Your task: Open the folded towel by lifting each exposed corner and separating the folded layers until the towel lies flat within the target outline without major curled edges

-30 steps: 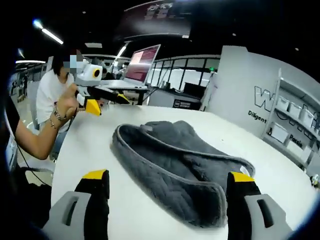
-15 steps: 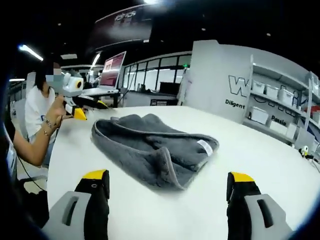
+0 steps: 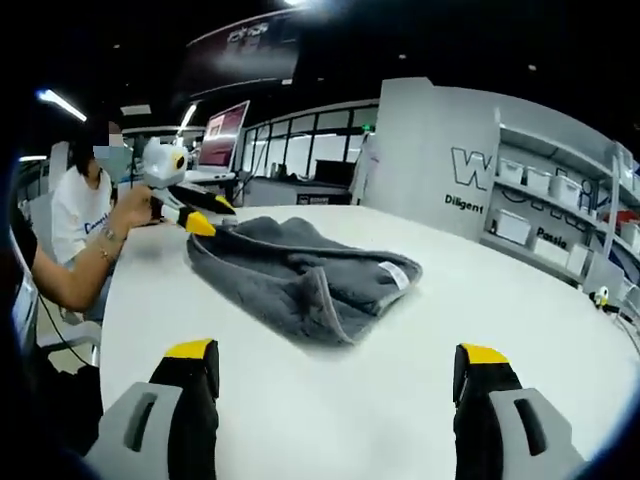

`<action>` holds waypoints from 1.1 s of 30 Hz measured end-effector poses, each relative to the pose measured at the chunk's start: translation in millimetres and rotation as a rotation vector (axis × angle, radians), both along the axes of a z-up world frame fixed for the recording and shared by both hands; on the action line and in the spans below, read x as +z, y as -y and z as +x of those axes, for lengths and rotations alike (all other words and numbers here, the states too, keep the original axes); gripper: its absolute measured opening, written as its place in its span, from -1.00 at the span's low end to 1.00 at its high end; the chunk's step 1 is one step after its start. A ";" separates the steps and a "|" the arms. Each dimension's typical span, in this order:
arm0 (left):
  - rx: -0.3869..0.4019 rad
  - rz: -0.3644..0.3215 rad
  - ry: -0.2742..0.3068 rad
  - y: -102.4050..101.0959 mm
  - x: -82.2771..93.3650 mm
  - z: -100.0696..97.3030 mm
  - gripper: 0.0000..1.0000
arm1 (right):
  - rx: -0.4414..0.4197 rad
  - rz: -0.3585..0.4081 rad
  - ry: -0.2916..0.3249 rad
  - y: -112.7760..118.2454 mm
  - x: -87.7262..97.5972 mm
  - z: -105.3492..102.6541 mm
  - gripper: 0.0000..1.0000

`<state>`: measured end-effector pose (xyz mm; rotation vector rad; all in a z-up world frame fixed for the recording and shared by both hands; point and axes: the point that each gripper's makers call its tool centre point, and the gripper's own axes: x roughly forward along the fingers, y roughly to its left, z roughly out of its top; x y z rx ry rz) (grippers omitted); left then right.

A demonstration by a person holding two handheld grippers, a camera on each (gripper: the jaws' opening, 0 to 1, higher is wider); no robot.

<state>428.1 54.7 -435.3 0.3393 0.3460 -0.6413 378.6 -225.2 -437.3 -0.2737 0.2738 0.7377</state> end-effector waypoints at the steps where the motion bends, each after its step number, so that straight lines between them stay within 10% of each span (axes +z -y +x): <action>1: -0.003 0.021 -0.004 0.6 -2.0 0.8 -0.12 | 0.000 -0.001 0.001 0.8 -0.6 -1.0 0.99; 16: -0.061 0.151 -0.001 16.5 -18.1 -0.8 -0.95 | 0.004 -0.004 -0.022 1.2 -14.4 -3.7 0.99; 33: 0.052 -0.121 0.175 -21.2 40.4 -38.8 -0.96 | 0.031 -0.005 -0.023 -5.6 -16.0 -11.1 0.99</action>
